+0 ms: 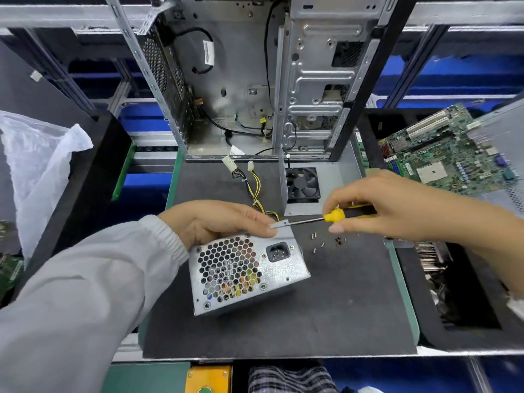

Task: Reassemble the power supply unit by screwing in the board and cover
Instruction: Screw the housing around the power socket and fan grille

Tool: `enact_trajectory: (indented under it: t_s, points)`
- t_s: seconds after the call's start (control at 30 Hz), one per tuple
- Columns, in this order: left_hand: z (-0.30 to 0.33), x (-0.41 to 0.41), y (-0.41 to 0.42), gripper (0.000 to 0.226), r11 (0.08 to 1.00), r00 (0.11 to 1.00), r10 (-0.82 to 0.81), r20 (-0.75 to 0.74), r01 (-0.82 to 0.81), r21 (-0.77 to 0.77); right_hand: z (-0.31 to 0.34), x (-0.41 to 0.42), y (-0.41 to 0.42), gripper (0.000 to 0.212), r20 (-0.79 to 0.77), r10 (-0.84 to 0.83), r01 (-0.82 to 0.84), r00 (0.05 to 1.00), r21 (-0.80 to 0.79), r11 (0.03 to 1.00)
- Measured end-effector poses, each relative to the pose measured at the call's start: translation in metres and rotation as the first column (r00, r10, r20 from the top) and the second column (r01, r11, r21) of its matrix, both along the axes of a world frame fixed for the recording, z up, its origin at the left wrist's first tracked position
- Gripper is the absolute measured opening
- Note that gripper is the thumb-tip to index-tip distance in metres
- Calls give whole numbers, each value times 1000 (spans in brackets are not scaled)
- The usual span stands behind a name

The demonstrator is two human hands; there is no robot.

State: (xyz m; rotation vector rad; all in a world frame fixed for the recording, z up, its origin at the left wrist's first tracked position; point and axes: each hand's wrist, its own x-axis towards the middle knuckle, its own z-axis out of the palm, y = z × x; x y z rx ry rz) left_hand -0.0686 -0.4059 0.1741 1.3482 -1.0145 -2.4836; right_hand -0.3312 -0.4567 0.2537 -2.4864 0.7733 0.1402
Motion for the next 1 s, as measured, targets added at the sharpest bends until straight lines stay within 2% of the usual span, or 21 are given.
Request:
enact_trajectory:
  t_s: [0.13, 0.33, 0.47, 0.6, 1.0]
  points:
    - [1, 1, -3, 43, 1000, 999, -26, 19, 26, 14, 18, -4, -1, 41, -164, 57, -95, 985, -237, 967]
    - [0, 1, -6, 37, 998, 998, -59, 11, 59, 37, 29, -1, 12, 30, -245, 125, -223, 962, -428, 876]
    - [-2, 1, -6, 47, 998, 998, -55, 36, 54, 29, 30, 5, 16, 30, -324, 132, -282, 937, -476, 833]
    - [-2, 1, -7, 45, 998, 998, -54, 23, 53, 36, 31, 7, 17, 29, -362, 119, -295, 925, -483, 824]
    - [-5, 3, -6, 41, 998, 999, -52, 3, 52, 44, 33, 8, 19, 29, -353, 122, -295, 928, -490, 821]
